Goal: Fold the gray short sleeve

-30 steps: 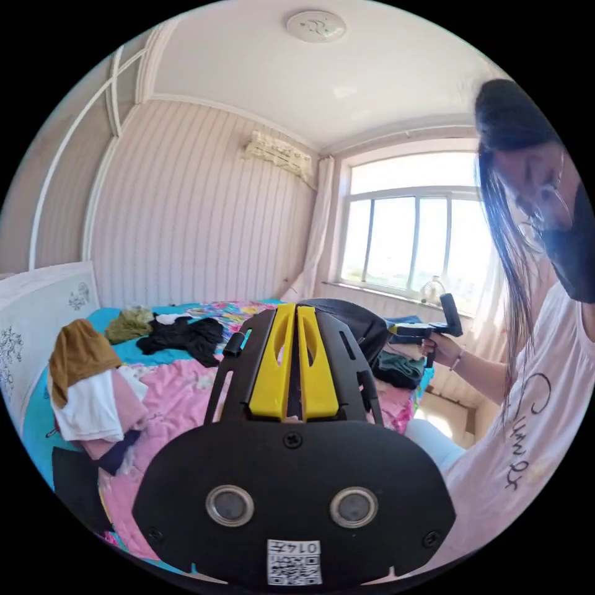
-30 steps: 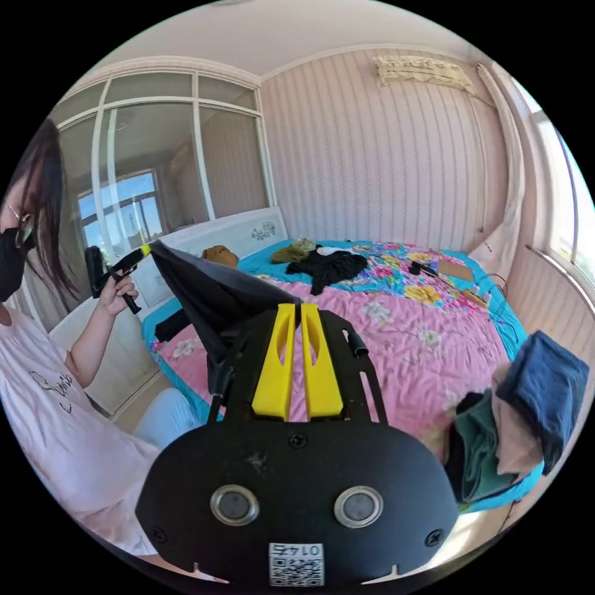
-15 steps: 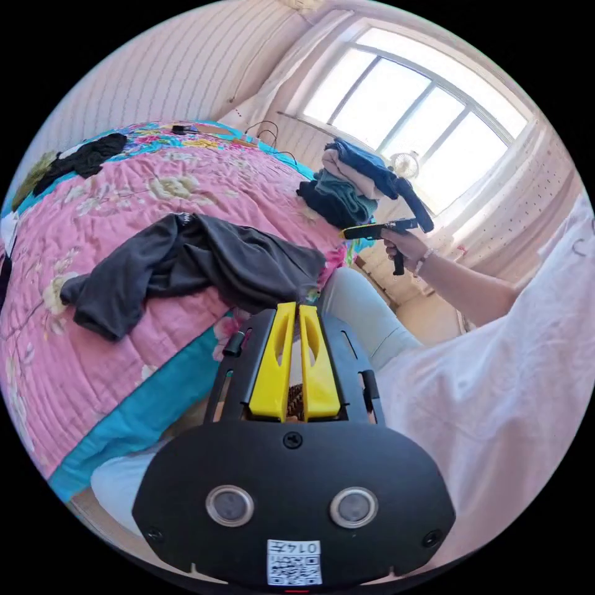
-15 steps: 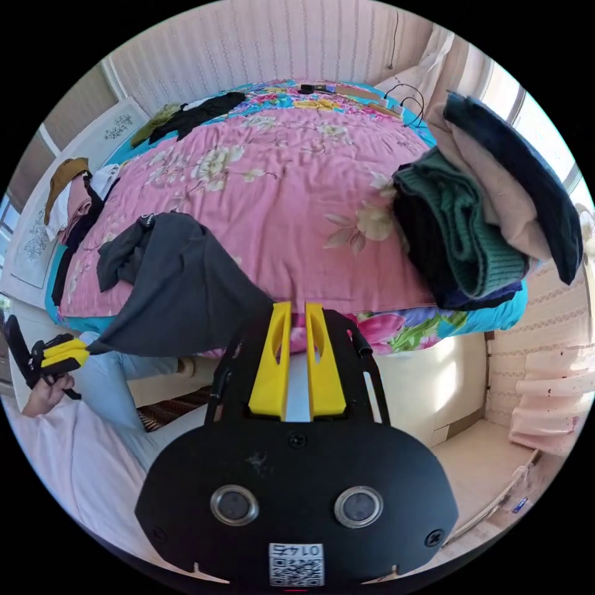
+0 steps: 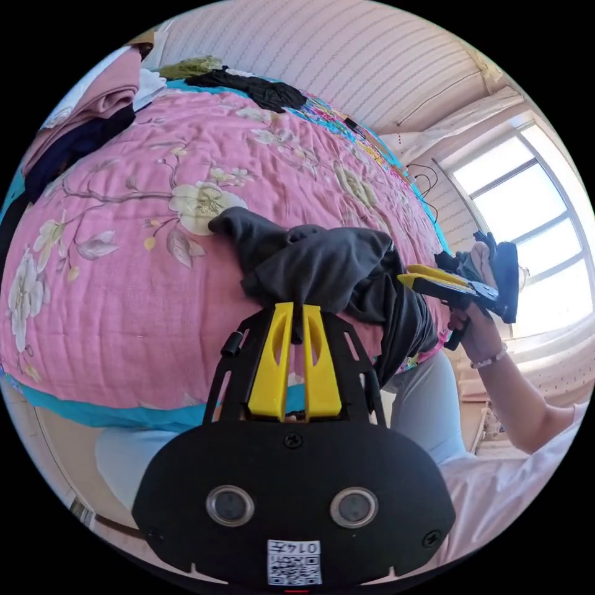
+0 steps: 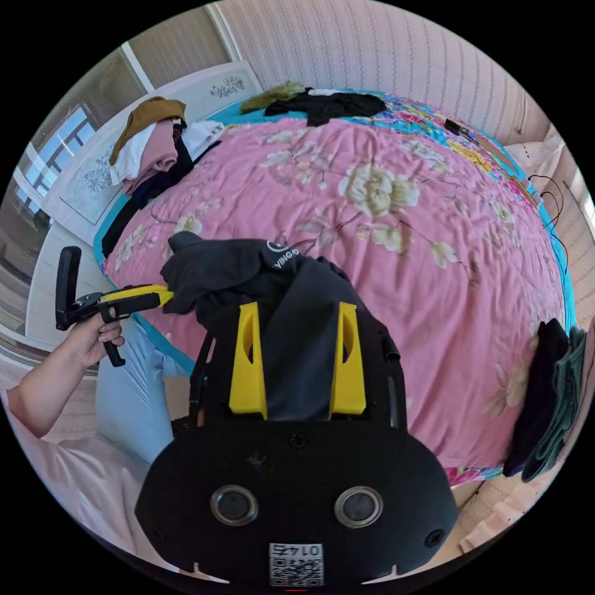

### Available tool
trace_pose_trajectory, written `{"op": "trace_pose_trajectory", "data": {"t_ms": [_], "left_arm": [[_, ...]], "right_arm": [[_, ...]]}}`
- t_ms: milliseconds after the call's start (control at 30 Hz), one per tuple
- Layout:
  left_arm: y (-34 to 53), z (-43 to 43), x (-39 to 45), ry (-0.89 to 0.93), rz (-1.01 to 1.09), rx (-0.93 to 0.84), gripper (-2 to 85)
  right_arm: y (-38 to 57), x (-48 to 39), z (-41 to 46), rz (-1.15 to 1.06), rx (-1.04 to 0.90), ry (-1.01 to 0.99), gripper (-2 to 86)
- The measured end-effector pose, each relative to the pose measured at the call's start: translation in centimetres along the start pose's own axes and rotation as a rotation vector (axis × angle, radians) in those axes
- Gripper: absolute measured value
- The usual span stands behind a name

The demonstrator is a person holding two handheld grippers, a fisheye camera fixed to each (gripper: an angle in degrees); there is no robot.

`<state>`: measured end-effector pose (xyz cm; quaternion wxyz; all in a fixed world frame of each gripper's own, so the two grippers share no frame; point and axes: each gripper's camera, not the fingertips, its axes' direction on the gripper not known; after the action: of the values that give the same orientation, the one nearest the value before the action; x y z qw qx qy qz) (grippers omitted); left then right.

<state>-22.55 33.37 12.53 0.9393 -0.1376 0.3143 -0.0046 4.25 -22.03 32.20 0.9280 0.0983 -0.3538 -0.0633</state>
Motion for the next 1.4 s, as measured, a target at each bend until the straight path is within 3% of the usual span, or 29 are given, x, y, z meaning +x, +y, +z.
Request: {"op": "trace_pose_trajectory", "data": {"t_ms": [67, 167, 333, 467, 700, 900, 967, 1067, 1100, 1200, 1400], "left_arm": [[0.5, -0.3, 0.4, -0.023, 0.043, 0.019, -0.5], [2.4, -2.0, 1.3, 0.01, 0.142, 0.053, -0.9], [6.5, -2.1, 2.7, 0.016, 0.277, -0.032, -1.0], [7.9, -1.3, 2.8, 0.044, 0.276, -0.075, -1.0], [9.1, -1.8, 2.3, 0.038, 0.261, -0.068, -1.0], [10.3, -2.5, 1.2, 0.016, 0.245, -0.052, -1.0], [10.5, -2.5, 0.9, 0.026, 0.235, -0.048, -1.0], [10.7, -3.3, 0.8, 0.006, 0.261, -0.017, -1.0], [10.7, -3.8, 0.7, -0.024, 0.277, -0.007, -1.0], [10.8, -6.1, -0.1, -0.125, 0.271, 0.055, -1.0], [11.0, -12.9, -2.0, -0.092, 0.223, 0.326, -1.0]], "right_arm": [[0.8, 0.3, 0.6, 0.022, -0.07, -0.05, 9.6], [4.6, 0.7, -2.2, -0.022, 0.037, -0.051, 3.5], [9.7, 2.6, -3.3, -0.008, -0.083, -0.16, 2.2], [11.3, 3.2, -4.7, 0.003, -0.16, -0.162, 3.2], [6.1, -1.5, -8.8, -0.202, 0.044, 0.019, 9.1], [2.8, -5.2, -9.6, -0.283, 0.088, -0.128, 12.0], [2.5, -6.2, -8.4, -0.33, 0.029, -0.119, 11.8], [2.4, -6.1, -4.5, -0.353, -0.18, 0.047, 8.1], [2.6, -5.2, -4.7, -0.319, -0.193, -0.006, 6.3], [3.5, -2.5, -9.1, -0.209, -0.056, -0.176, 3.8], [4.7, 0.4, -20.1, -0.186, 0.23, -0.201, 1.7]]}}
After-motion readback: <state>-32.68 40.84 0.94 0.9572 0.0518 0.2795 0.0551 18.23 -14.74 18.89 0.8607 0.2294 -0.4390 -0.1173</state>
